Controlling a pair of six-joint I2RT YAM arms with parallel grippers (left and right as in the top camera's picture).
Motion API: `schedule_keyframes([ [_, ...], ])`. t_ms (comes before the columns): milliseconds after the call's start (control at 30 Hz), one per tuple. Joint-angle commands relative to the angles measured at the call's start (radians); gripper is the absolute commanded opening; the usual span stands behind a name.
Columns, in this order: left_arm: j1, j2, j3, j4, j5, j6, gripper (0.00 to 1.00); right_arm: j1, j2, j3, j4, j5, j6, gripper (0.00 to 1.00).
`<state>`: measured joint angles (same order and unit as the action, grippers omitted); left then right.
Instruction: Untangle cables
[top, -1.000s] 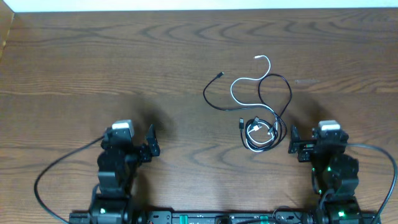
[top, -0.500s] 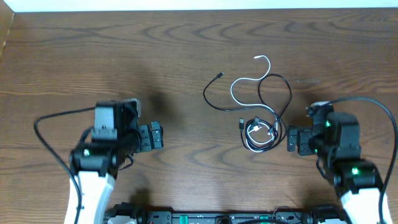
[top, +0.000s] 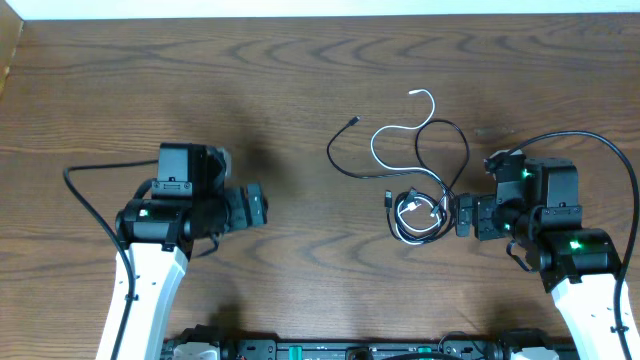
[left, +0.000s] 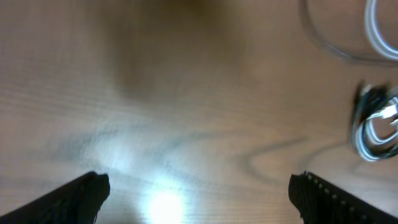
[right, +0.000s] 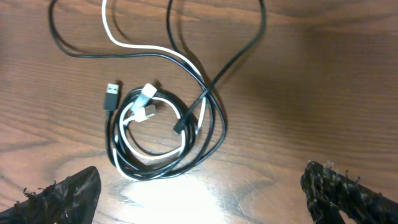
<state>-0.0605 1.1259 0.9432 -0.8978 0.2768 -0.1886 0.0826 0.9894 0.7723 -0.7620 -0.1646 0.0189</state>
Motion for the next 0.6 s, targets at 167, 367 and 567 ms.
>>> schedule_keyframes([
  [167,-0.046,0.004,0.017,0.257,0.224,-0.056,0.98,0.003,-0.002,0.022,0.010,-0.037,0.014,0.99],
  [367,-0.208,0.035,0.019,0.325,0.069,-0.101,0.98,0.003,-0.002,0.022,0.010,-0.020,0.014,0.98],
  [567,-0.323,0.163,0.114,0.290,0.034,-0.106,0.98,0.003,-0.002,0.022,-0.054,0.238,0.121,0.95],
])
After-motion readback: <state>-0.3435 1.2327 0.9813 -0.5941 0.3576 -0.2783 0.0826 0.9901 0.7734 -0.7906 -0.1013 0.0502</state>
